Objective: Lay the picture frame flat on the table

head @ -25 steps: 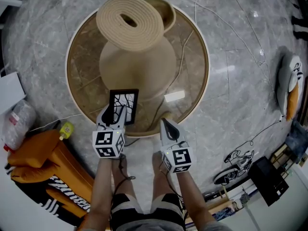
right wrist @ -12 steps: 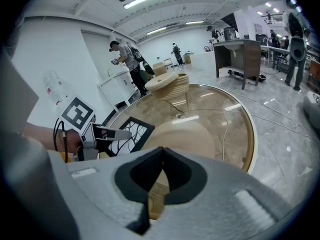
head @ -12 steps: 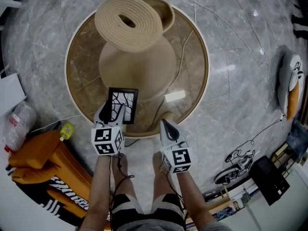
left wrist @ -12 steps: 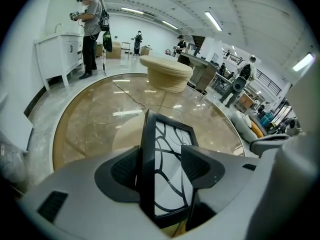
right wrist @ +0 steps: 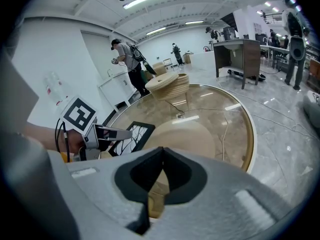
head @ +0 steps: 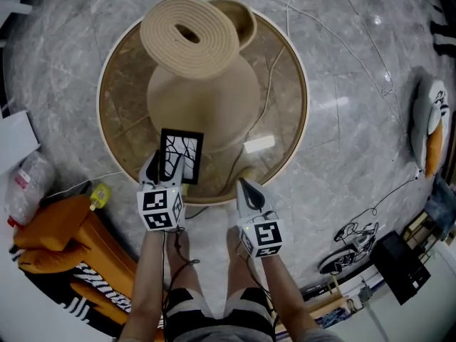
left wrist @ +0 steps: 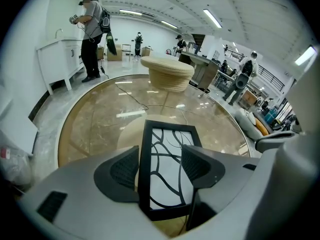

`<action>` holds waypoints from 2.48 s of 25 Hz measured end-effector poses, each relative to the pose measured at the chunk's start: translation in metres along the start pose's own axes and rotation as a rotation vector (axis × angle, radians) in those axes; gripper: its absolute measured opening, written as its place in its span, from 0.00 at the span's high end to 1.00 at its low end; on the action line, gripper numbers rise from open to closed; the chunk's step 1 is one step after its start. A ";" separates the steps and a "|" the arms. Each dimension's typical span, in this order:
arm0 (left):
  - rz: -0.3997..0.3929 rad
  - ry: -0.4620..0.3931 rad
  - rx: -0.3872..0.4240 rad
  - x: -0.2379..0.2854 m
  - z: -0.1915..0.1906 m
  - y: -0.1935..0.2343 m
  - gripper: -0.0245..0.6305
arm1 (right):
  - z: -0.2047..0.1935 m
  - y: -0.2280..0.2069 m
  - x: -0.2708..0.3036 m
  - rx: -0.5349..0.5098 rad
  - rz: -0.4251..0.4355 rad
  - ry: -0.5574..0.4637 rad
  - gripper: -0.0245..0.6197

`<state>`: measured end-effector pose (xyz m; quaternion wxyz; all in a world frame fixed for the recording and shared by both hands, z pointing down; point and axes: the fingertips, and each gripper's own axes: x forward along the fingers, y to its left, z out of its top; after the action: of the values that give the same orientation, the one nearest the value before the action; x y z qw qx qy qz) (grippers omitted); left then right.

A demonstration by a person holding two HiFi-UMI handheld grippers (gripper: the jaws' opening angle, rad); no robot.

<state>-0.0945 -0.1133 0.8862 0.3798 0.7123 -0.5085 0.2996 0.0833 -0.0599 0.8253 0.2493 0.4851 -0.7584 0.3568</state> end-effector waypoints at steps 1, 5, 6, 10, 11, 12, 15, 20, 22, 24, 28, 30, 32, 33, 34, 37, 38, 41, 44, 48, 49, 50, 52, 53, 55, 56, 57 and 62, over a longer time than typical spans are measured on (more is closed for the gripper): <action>0.000 -0.001 0.003 -0.001 0.001 0.000 0.56 | 0.001 0.000 -0.001 -0.001 -0.001 -0.002 0.96; 0.000 -0.010 0.016 -0.008 0.006 -0.002 0.56 | 0.006 0.000 -0.004 -0.008 -0.005 -0.014 0.96; 0.001 -0.014 0.020 -0.010 0.009 -0.002 0.56 | 0.008 0.001 -0.006 -0.010 -0.006 -0.019 0.96; 0.012 -0.021 0.042 -0.021 0.020 -0.004 0.56 | 0.021 0.003 -0.014 -0.015 -0.009 -0.039 0.96; 0.014 -0.021 0.048 -0.024 0.023 -0.005 0.56 | 0.025 0.005 -0.018 -0.018 -0.010 -0.044 0.96; 0.015 -0.024 0.053 -0.029 0.026 -0.007 0.56 | 0.028 0.006 -0.022 -0.022 -0.010 -0.049 0.96; 0.010 -0.033 0.060 -0.048 0.038 -0.017 0.56 | 0.041 0.011 -0.038 -0.029 -0.010 -0.064 0.96; 0.006 -0.075 0.085 -0.083 0.069 -0.031 0.56 | 0.079 0.019 -0.064 -0.049 -0.018 -0.123 0.96; 0.004 -0.095 0.106 -0.099 0.084 -0.038 0.56 | 0.097 0.022 -0.074 -0.061 -0.024 -0.154 0.96; 0.002 -0.113 0.121 -0.116 0.099 -0.045 0.56 | 0.116 0.027 -0.086 -0.075 -0.028 -0.180 0.96; 0.012 -0.145 0.174 -0.154 0.126 -0.057 0.58 | 0.157 0.041 -0.114 -0.102 -0.030 -0.236 0.96; 0.009 -0.164 0.195 -0.176 0.141 -0.064 0.59 | 0.177 0.050 -0.130 -0.110 -0.034 -0.267 0.96; 0.010 -0.196 0.211 -0.199 0.159 -0.069 0.60 | 0.198 0.060 -0.146 -0.116 -0.038 -0.299 0.96; 0.013 -0.216 0.220 -0.210 0.169 -0.072 0.62 | 0.208 0.064 -0.154 -0.120 -0.041 -0.315 0.96; 0.017 -0.238 0.230 -0.221 0.179 -0.075 0.65 | 0.219 0.068 -0.161 -0.123 -0.044 -0.331 0.96; 0.020 -0.280 0.244 -0.255 0.203 -0.083 0.69 | 0.250 0.081 -0.187 -0.132 -0.051 -0.380 0.96; 0.018 -0.288 0.245 -0.267 0.209 -0.086 0.70 | 0.260 0.086 -0.197 -0.135 -0.053 -0.396 0.96; 0.008 -0.326 0.268 -0.304 0.227 -0.096 0.70 | 0.285 0.102 -0.227 -0.152 -0.056 -0.438 0.96; -0.013 -0.358 0.274 -0.340 0.240 -0.107 0.70 | 0.307 0.117 -0.255 -0.174 -0.056 -0.477 0.96; -0.017 -0.414 0.311 -0.388 0.256 -0.116 0.76 | 0.328 0.137 -0.291 -0.194 -0.061 -0.513 0.96; -0.017 -0.428 0.317 -0.400 0.259 -0.117 0.77 | 0.330 0.143 -0.300 -0.195 -0.061 -0.518 0.96; -0.017 -0.442 0.323 -0.411 0.261 -0.118 0.80 | 0.333 0.148 -0.308 -0.196 -0.061 -0.526 0.96; -0.018 -0.474 0.334 -0.431 0.267 -0.121 0.84 | 0.336 0.157 -0.322 -0.201 -0.059 -0.533 0.96; -0.018 -0.490 0.339 -0.439 0.269 -0.123 0.85 | 0.336 0.162 -0.329 -0.205 -0.058 -0.538 0.96; -0.018 -0.515 0.347 -0.456 0.271 -0.126 0.86 | 0.338 0.172 -0.344 -0.212 -0.056 -0.563 0.96; -0.019 -0.523 0.351 -0.466 0.270 -0.126 0.87 | 0.337 0.177 -0.351 -0.214 -0.056 -0.572 0.96; -0.020 -0.530 0.357 -0.475 0.269 -0.126 0.87 | 0.335 0.182 -0.357 -0.214 -0.058 -0.578 0.96; -0.030 -0.590 0.383 -0.513 0.267 -0.132 0.91 | 0.331 0.199 -0.389 -0.225 -0.076 -0.617 0.96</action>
<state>-0.1139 -0.0582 0.2961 0.0802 0.8339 -0.5205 0.1654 0.0478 -0.0476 0.2784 0.0728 0.5677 -0.8142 0.0975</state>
